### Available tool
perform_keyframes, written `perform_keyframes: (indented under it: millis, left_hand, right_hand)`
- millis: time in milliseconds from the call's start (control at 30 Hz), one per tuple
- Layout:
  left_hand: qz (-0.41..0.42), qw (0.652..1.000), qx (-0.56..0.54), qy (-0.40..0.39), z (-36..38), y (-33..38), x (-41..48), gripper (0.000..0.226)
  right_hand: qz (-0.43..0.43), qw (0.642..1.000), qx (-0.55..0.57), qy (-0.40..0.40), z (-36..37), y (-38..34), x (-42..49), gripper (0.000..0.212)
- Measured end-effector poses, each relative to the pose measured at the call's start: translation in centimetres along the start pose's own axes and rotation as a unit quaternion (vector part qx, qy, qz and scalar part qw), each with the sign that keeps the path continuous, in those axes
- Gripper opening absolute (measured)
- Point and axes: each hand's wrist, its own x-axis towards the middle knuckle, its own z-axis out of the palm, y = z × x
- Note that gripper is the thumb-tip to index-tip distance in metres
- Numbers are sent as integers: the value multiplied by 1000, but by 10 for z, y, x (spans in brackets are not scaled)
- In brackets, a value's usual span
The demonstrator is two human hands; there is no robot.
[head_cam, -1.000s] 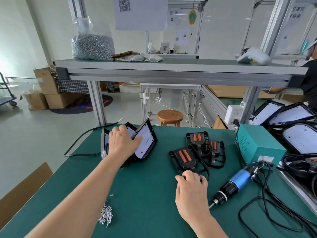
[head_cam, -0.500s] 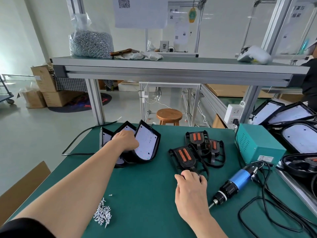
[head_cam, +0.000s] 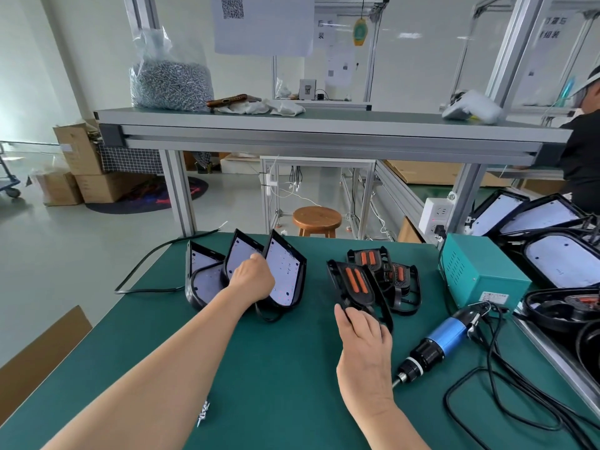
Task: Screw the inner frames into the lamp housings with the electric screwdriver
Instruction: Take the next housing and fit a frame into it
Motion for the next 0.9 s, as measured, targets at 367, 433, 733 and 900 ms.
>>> perform_keyframes:
  millis: [367,433,733,900]
  left_hand:
    - [-124,893,-433,-27,51,10,-4,5]
    - [-145,857,-494,-21,58,6,-6,4]
    - [-103,750,-652,-42,58,20,-11,9]
    - [-127,722,-671,-109,58,14,-12,29]
  right_hand:
    - [2,997,61,56,-2,2,-1,76]
    - [-7,995,69,74,0,4,-2,68]
    - [8,987,123,106,1,7,-2,61]
    - [29,982,151,113,1,6,0,58]
